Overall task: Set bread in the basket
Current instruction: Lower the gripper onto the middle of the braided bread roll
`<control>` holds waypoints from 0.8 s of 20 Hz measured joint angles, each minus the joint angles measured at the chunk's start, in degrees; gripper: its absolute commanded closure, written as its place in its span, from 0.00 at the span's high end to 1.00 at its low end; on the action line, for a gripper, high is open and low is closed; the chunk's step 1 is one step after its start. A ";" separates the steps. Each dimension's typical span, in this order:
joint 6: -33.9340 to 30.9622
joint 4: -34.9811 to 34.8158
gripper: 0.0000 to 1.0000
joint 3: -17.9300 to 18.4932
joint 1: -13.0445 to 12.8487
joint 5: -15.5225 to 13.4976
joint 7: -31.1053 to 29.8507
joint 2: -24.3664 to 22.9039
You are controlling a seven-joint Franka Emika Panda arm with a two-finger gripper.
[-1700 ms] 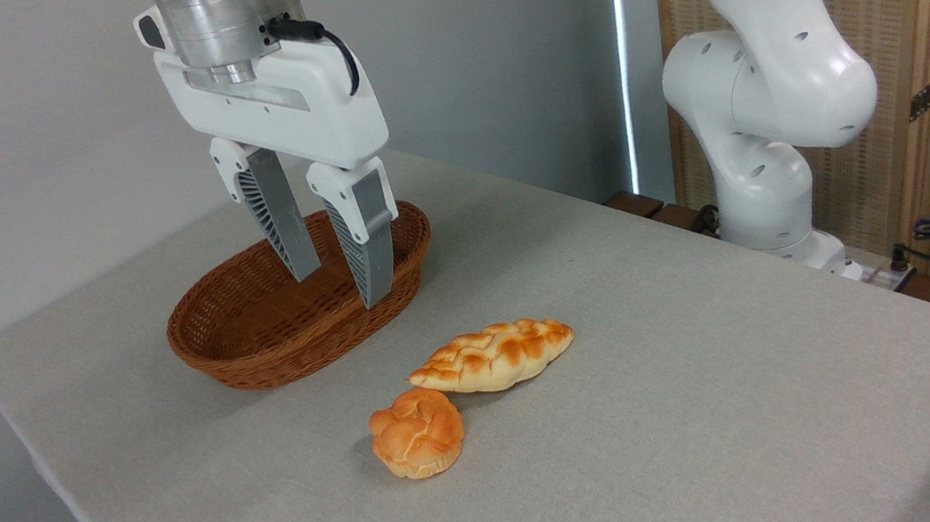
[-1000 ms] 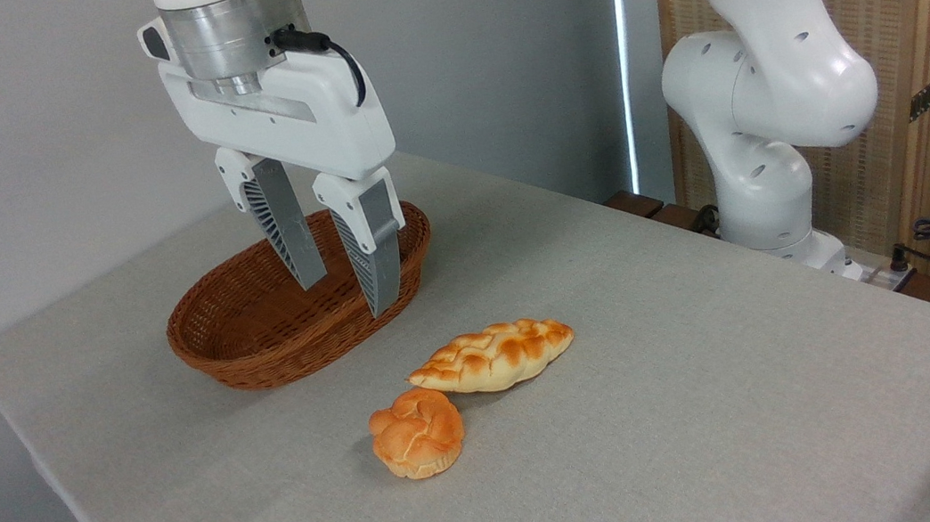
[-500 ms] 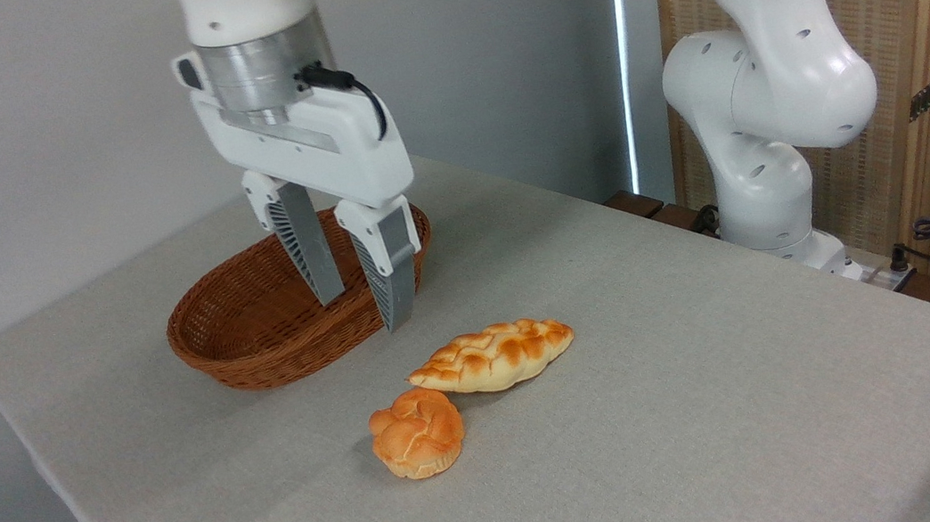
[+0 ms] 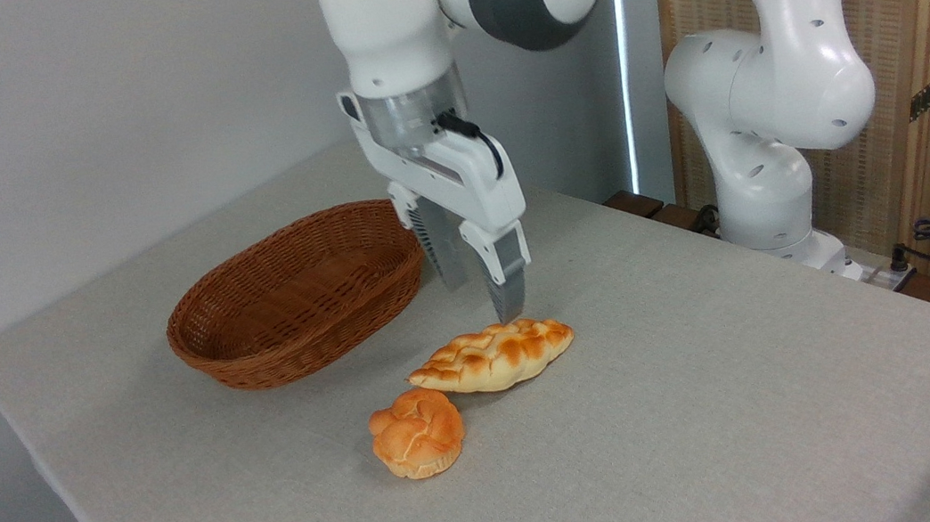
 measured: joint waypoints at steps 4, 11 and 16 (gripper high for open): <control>0.92 -3.77 1.00 0.20 -0.91 2.35 4.78 -0.34; 3.45 -6.19 1.00 2.97 -1.09 4.49 7.07 -0.33; 3.99 -6.30 1.00 2.99 -1.34 4.53 7.07 -0.33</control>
